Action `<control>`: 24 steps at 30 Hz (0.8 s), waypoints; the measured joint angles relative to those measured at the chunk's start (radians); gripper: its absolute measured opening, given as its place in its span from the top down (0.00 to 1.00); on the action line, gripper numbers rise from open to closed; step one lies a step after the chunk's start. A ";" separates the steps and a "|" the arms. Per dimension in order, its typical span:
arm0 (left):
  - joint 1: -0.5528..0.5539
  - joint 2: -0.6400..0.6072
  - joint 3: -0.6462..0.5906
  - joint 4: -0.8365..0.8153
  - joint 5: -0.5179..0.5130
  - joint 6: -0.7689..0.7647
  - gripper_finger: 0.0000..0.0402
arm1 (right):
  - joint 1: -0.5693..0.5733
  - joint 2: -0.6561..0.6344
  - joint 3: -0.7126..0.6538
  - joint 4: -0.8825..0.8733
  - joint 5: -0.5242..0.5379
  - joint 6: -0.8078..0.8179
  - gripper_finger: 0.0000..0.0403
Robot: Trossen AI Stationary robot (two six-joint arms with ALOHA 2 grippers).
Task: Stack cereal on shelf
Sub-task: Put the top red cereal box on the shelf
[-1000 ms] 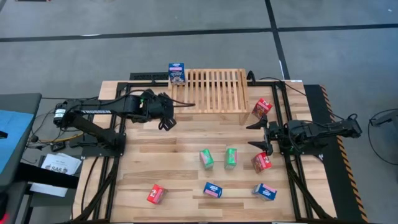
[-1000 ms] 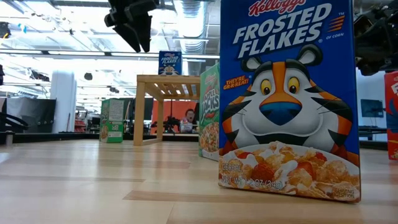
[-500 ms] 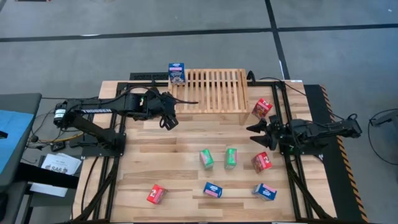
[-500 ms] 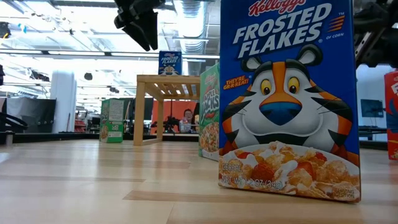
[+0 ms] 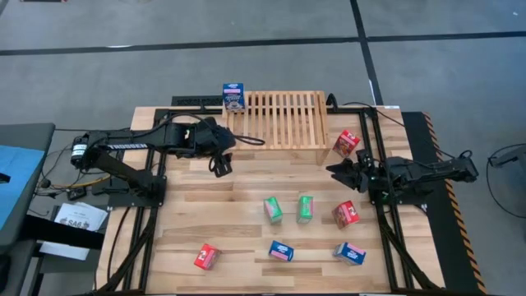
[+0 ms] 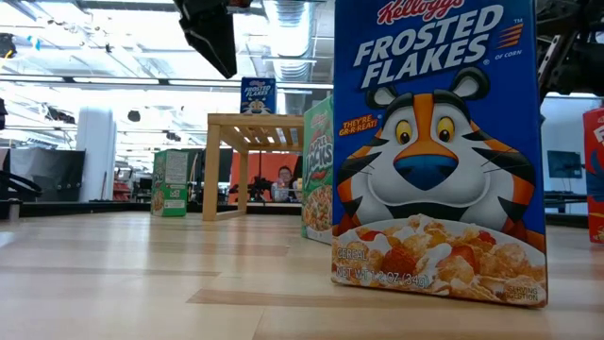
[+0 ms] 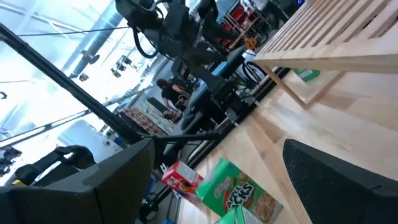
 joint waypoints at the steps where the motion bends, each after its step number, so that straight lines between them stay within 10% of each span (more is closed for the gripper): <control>1: 0.000 0.000 0.000 0.000 0.000 0.003 0.44 | 0.000 0.000 0.000 -0.002 0.000 0.000 0.05; 13: 0.000 0.000 0.000 0.006 0.003 -0.080 0.44 | -0.014 0.001 0.040 0.090 0.002 -0.038 0.05; 24: 0.000 0.000 0.000 0.053 0.002 -0.109 0.44 | -0.089 0.012 0.396 -0.205 0.140 -0.588 0.05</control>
